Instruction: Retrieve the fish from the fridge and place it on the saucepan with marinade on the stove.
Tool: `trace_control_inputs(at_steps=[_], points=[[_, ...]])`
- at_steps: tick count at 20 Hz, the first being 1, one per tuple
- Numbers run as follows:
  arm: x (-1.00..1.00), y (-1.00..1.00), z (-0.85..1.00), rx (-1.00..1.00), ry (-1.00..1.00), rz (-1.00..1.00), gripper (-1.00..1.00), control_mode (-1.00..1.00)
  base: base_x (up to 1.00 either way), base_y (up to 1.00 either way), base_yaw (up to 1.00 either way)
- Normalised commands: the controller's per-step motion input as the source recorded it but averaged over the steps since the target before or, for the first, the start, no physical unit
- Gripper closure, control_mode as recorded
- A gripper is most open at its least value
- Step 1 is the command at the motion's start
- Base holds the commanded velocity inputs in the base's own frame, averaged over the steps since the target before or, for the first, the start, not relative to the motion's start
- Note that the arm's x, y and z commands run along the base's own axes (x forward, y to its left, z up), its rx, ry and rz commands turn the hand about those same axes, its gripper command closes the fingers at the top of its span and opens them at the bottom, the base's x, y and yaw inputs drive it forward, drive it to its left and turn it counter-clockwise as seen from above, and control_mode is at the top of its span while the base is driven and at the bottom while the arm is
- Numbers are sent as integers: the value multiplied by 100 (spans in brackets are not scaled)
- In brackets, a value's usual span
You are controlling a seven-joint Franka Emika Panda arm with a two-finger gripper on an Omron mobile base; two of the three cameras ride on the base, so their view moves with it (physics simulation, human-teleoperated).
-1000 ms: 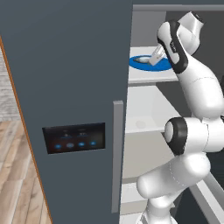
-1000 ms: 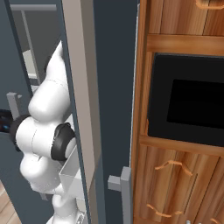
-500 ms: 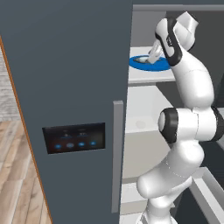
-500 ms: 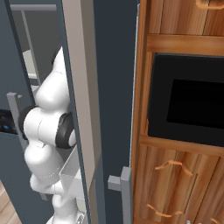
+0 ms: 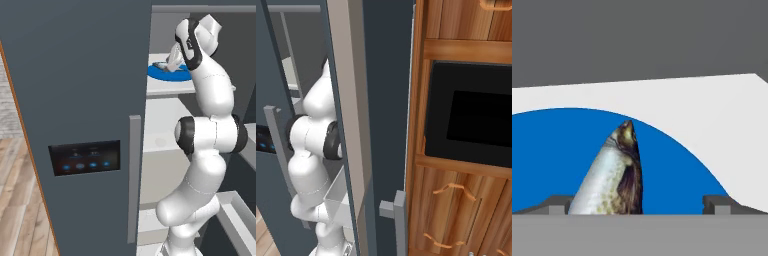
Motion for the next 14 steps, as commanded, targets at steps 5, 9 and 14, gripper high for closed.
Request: trace_control_inputs(at_steps=[5,9,14], points=[[11,0,-2,0,0,9,-100,-100,0,0,0],[0,0,-22,-1,0,5,100,-100,0,0,0],[0,0,-19,-2,-4,0,100,-100,0,0,0]])
